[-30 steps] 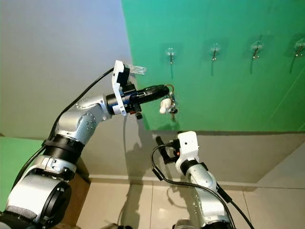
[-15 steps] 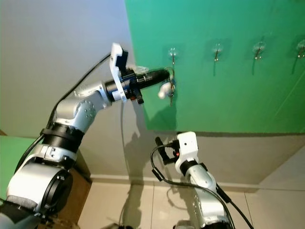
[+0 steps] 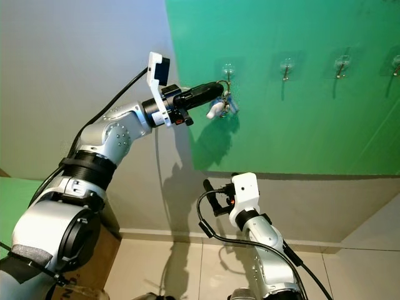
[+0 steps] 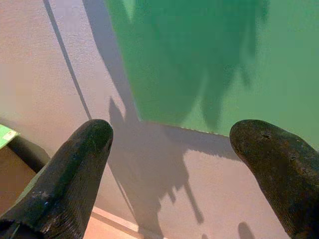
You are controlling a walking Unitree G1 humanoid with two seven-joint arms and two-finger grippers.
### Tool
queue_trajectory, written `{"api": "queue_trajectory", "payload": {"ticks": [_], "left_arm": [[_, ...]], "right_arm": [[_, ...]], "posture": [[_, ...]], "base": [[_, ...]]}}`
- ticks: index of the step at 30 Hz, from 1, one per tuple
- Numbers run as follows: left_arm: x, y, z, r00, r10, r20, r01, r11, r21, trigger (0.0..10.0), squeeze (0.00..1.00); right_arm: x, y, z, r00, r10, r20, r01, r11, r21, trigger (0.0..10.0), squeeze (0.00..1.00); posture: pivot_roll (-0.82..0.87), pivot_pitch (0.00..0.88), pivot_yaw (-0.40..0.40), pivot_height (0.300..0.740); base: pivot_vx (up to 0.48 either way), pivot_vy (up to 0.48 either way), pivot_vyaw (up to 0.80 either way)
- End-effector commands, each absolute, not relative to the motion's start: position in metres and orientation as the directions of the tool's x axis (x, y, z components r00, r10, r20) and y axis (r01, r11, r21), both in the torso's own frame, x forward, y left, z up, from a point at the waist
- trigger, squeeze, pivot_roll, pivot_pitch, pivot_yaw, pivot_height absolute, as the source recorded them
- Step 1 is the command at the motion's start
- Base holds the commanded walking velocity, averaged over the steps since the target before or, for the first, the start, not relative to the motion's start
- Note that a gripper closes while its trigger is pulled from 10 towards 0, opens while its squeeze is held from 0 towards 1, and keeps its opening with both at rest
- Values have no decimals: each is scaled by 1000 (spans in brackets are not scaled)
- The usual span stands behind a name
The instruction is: Hang keys on a hook
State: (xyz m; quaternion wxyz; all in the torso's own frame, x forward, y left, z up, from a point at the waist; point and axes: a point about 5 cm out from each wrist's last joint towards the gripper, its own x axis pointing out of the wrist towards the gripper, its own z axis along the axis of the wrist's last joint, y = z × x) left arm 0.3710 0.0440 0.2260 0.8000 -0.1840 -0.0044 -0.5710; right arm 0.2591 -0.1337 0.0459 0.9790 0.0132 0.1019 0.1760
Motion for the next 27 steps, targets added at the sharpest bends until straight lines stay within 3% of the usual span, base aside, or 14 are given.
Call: {"api": "queue_trajectory", "payload": {"ticks": [1,27], "left_arm": [[372,45,233,333,-916,224,928,276,-251,0,0],[380,37,237,362,-907,214,915,303,-266,0,0]], "right_arm": [[258,-130,49,914,359,-190,-354,933,59,10000,0],[258,-128,48,912,362,-191,-357,932,63,10000,0]], "posture": [[-327,1,157,740],[-335,1,166,740]], "base": [[0,0,0],[0,0,0]]}}
